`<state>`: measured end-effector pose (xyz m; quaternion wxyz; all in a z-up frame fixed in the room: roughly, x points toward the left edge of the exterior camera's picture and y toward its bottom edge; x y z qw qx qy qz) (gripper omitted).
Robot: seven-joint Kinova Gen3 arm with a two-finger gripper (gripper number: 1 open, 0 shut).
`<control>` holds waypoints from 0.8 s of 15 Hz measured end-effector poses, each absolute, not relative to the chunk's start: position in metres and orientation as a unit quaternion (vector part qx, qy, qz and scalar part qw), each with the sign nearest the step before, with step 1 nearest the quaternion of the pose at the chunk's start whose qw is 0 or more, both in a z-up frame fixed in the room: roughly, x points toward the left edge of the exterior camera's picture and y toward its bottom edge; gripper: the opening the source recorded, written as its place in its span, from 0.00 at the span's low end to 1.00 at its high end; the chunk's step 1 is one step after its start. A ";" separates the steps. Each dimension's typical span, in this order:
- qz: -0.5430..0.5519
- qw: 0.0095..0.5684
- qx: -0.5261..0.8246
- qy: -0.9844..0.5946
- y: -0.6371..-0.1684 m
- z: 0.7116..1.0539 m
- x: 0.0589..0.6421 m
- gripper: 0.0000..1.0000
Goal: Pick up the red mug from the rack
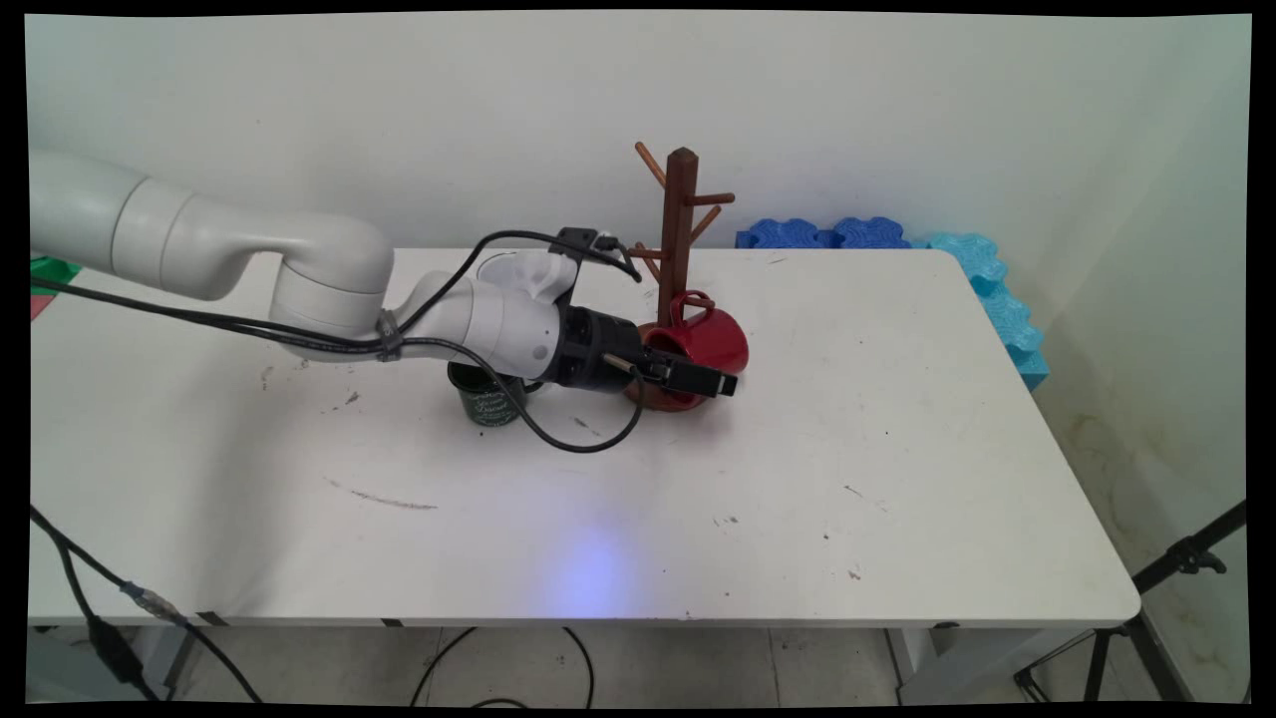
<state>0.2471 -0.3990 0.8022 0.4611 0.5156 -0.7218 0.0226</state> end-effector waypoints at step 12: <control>0.028 0.467 0.517 -0.717 -0.405 0.798 0.246 0.00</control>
